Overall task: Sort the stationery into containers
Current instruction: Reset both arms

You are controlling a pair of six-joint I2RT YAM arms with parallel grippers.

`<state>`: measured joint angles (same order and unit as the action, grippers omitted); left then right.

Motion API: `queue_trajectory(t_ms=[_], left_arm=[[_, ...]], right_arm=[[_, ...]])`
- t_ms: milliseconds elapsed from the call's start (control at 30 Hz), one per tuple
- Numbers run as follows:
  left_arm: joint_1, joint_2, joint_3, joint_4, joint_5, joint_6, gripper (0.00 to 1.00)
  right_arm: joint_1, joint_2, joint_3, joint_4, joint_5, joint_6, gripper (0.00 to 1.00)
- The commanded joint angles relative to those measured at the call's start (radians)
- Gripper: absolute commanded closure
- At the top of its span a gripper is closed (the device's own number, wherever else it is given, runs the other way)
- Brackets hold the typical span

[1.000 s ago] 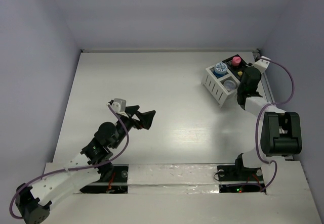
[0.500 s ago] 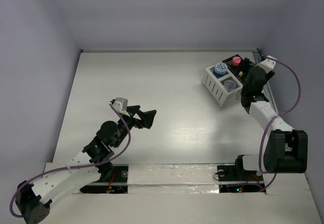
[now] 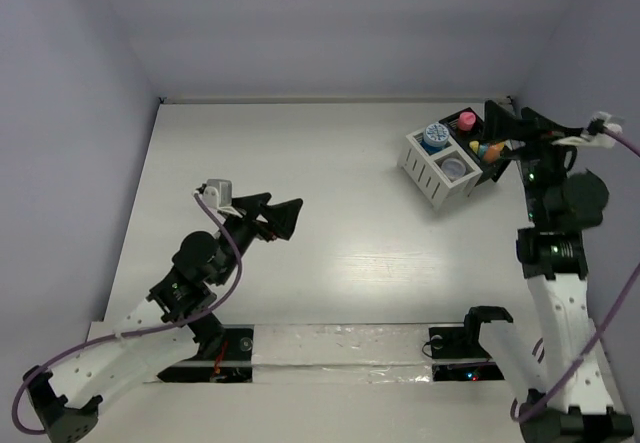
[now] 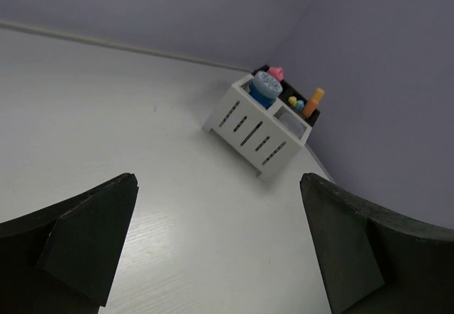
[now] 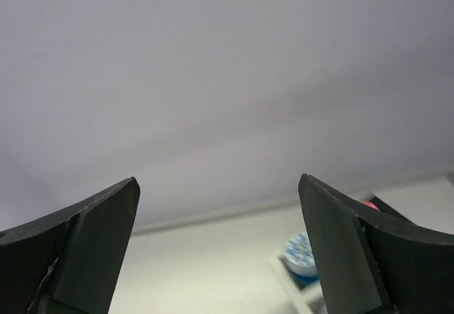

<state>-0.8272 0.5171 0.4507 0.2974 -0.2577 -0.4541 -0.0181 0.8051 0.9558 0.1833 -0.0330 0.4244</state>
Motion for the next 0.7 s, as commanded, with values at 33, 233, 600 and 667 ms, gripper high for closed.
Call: queue_trajectory(t_ms=[33, 233, 600, 667], left_arm=[[0.002, -0.026, 0.135, -0.044, -0.041, 0.009, 0.01], [0.002, -0.049, 0.331, -0.184, -0.084, 0.069, 0.01], [0.002, -0.218, 0.414, -0.268, -0.184, 0.157, 0.01], [0.002, -0.189, 0.414, -0.285, -0.172, 0.144, 0.01]], right_arm=[[0.007, -0.205, 0.017, 0.005, -0.163, 0.086, 0.00], [0.007, -0.375, 0.020, -0.033, -0.156, 0.108, 0.00], [0.007, -0.482, -0.034, -0.056, -0.044, 0.062, 0.00], [0.007, -0.451, -0.031, -0.054, -0.068, 0.068, 0.00]])
